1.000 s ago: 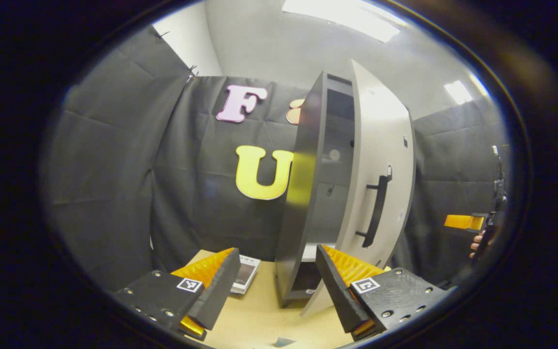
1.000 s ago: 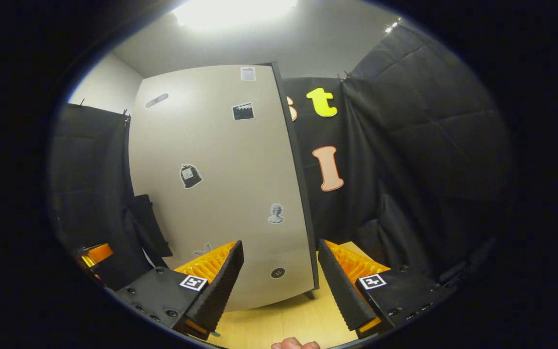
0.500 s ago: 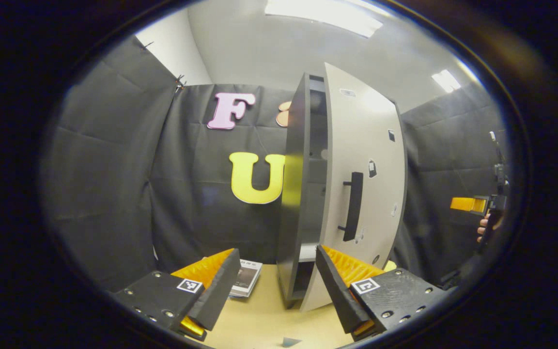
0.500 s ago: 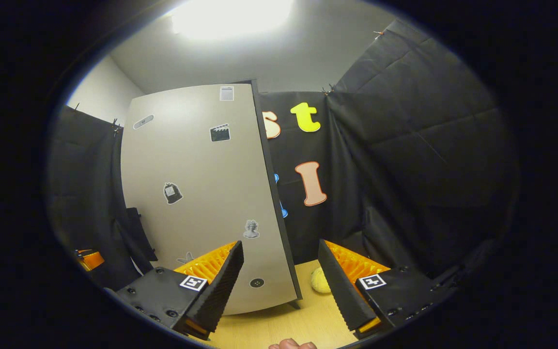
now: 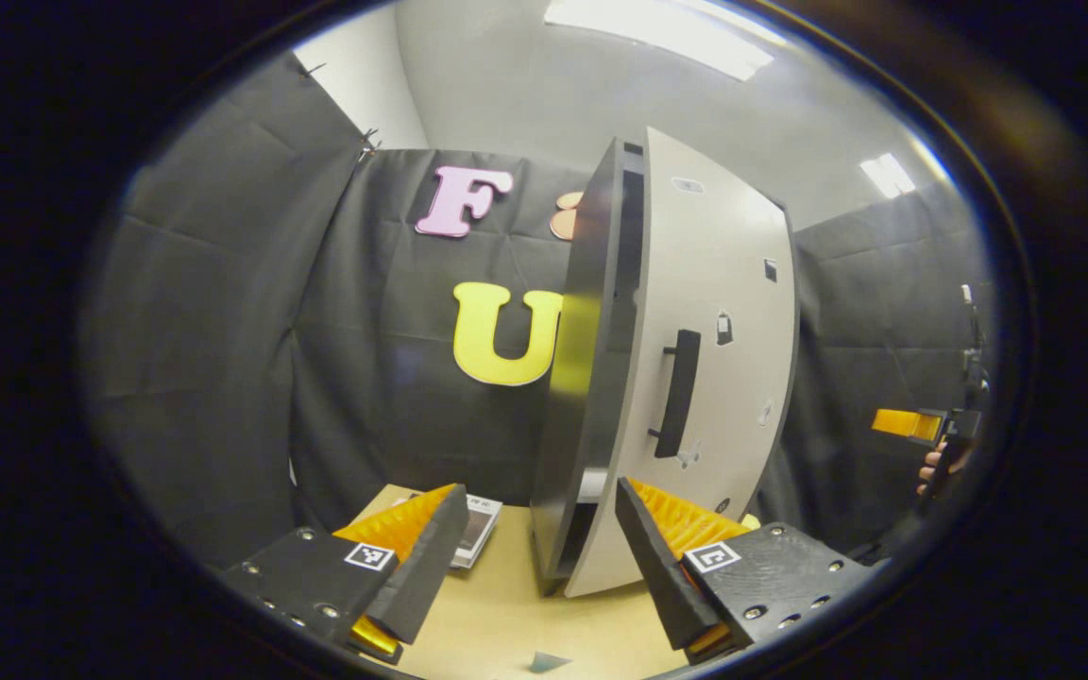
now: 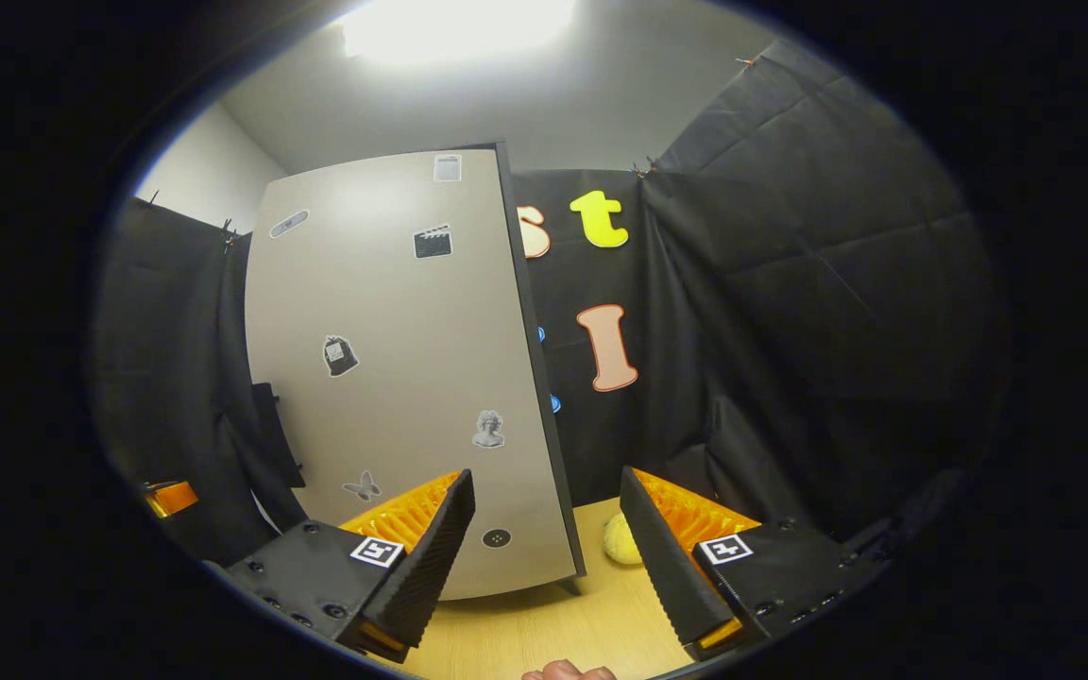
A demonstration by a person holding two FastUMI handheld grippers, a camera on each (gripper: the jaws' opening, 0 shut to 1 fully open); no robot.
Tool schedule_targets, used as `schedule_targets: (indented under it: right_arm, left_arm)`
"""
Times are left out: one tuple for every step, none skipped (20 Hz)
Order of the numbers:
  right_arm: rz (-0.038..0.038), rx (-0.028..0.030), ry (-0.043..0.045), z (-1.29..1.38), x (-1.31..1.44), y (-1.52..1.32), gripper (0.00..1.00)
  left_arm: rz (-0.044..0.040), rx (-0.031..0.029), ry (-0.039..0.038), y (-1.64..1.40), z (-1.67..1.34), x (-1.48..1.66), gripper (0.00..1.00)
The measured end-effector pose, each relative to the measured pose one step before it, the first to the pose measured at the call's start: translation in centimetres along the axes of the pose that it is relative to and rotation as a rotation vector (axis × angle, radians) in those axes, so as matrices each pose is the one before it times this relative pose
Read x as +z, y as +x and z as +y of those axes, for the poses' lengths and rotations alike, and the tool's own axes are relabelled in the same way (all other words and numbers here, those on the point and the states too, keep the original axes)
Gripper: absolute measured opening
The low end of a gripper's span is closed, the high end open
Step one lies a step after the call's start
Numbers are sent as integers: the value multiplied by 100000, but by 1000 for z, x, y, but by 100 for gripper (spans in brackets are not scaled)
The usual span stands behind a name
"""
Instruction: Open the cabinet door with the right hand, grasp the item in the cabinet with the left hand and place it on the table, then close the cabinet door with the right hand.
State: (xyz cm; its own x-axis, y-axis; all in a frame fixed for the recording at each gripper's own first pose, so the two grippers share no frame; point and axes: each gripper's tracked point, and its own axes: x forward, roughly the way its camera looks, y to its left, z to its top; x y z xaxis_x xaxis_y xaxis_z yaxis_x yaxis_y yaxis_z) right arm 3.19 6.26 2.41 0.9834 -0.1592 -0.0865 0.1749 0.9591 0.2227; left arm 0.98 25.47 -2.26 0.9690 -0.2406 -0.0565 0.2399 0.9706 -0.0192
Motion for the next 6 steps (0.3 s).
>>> schedule_targets:
  right_arm:
    - [612,444,-332,26,-69,-22,98]
    - [-292,288,-373,-36,93,-4,98]
    - [-737,-144,-146,-78,192,36,98]
    - [-55,246,181,29,15,28,98]
    - [669,912,426,161,-79,-2,98]
    - [150,979,30,-17,-102,-34,97]
  left_arm:
    - [75,288,-410,94,-43,-23,92]
    - [330,-77,-608,-56,-3,-258,92]
    - [465,-326,-364,-24,47,-130,95]
    - [1054,520,7,-97,158,-378,95]
    - [54,571,250,-102,49,-3,92]
    - [-1131,-90,230,24,-90,303,93]
